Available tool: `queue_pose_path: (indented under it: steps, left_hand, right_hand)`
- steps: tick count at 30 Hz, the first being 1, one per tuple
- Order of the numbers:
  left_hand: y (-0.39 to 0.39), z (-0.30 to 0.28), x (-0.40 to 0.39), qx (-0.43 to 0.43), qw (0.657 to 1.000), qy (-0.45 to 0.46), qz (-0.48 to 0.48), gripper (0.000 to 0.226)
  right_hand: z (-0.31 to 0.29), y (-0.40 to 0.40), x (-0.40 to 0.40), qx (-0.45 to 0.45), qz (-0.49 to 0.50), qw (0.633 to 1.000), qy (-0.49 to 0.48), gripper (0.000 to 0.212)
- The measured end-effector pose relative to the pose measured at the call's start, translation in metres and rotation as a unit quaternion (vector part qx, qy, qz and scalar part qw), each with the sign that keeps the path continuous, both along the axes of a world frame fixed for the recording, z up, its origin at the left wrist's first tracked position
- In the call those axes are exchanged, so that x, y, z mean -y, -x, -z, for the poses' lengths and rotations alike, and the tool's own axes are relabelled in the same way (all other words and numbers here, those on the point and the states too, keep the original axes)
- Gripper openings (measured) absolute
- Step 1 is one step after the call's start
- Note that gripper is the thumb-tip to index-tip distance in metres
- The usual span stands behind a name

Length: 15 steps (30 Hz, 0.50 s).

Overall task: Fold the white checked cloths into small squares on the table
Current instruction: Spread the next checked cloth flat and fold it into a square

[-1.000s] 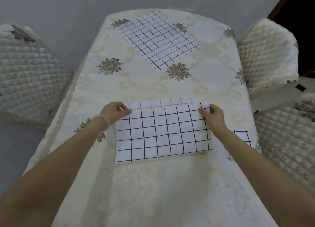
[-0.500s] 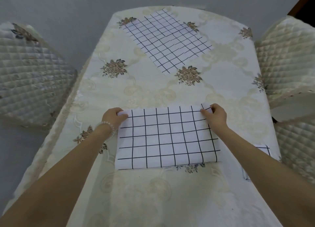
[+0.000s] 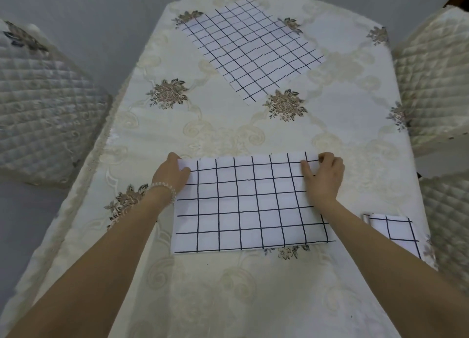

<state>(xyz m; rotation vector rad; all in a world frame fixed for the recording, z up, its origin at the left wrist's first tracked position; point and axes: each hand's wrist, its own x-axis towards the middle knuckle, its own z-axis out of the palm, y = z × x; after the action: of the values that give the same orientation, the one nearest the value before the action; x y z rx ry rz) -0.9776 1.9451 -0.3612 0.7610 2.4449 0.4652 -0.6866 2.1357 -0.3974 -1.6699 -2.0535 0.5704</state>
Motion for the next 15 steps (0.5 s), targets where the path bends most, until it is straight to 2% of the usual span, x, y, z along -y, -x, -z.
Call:
queue_pose_path:
  steps: [2,4,6,8,9,11,13,15]
  left_hand:
    - [-0.005,0.002,0.003,-0.006,0.999,-0.038,-0.028,0.017]
    - [-0.015,0.003,0.006,-0.033,0.993,-0.092,-0.070,0.016]
    - [-0.027,0.009,0.007,-0.141,0.980,-0.110,-0.085,0.024]
    - [-0.045,0.012,-0.001,-0.260,0.959,-0.092,-0.072,0.042]
    - [-0.057,0.012,-0.009,-0.289,0.951,-0.100,-0.047,0.048]
    - [-0.090,0.012,-0.027,-0.297,0.941,-0.145,0.072,0.050]
    - [-0.132,0.016,-0.045,-0.273,0.920,-0.159,0.233,0.047]
    - [-0.169,0.024,-0.057,-0.242,0.901,-0.135,0.335,0.052]
  right_hand:
    - [0.009,-0.002,0.005,0.061,0.009,0.996,-0.058,0.044]
    - [0.011,-0.002,0.006,0.070,0.019,0.994,-0.078,0.047]
    - [0.012,-0.002,0.005,0.066,0.016,0.994,-0.084,0.051]
    - [0.014,-0.004,0.003,0.052,-0.004,0.996,-0.072,0.056]
    - [0.015,-0.004,0.003,0.047,-0.012,0.997,-0.064,0.058]
    - [0.016,-0.006,0.003,0.048,-0.020,0.997,-0.063,0.058]
    - [0.015,-0.005,0.002,0.056,-0.015,0.996,-0.062,0.057]
    - [0.015,-0.003,0.002,0.068,-0.014,0.996,-0.062,0.057]
